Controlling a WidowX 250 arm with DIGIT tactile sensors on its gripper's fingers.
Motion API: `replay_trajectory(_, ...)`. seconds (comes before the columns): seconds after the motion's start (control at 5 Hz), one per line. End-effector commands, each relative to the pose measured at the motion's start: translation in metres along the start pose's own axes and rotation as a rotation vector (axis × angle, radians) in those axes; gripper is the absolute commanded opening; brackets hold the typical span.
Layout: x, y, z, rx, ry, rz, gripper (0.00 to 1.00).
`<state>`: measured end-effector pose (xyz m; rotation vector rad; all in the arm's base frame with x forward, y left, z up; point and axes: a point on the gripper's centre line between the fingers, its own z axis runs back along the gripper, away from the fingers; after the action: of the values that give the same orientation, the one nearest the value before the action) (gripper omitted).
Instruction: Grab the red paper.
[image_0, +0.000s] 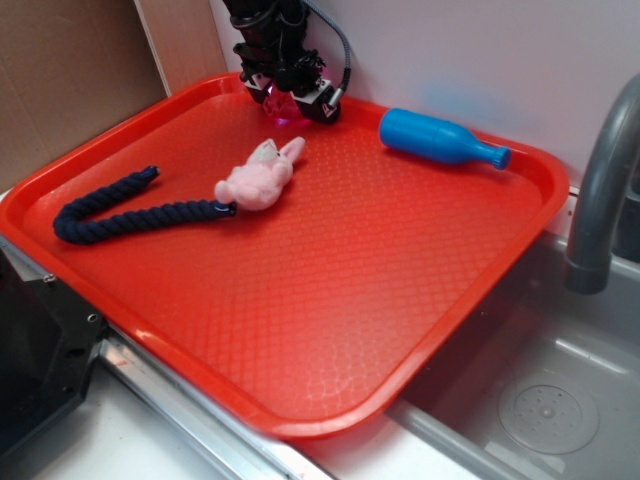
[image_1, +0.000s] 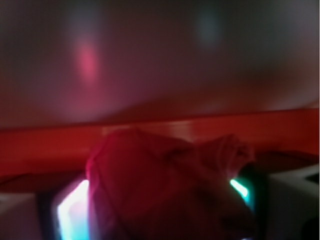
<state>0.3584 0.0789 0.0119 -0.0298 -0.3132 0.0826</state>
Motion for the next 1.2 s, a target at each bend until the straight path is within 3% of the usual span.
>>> replay_trajectory(0.0,0.006,-0.009,0.016,0.015,-0.028,-0.003,0.00)
replay_trajectory(0.2,-0.002,-0.013,0.027,0.024,-0.016,0.011,0.00)
replay_trajectory(0.4,-0.020,-0.025,0.061,0.056,0.054,0.069,0.00)
replay_trajectory(0.6,-0.031,-0.038,0.107,0.010,0.101,0.112,0.00)
replay_trajectory(0.8,-0.041,-0.054,0.161,0.012,0.195,0.189,0.00)
replay_trajectory(1.0,-0.048,-0.072,0.190,0.057,0.248,0.196,0.00)
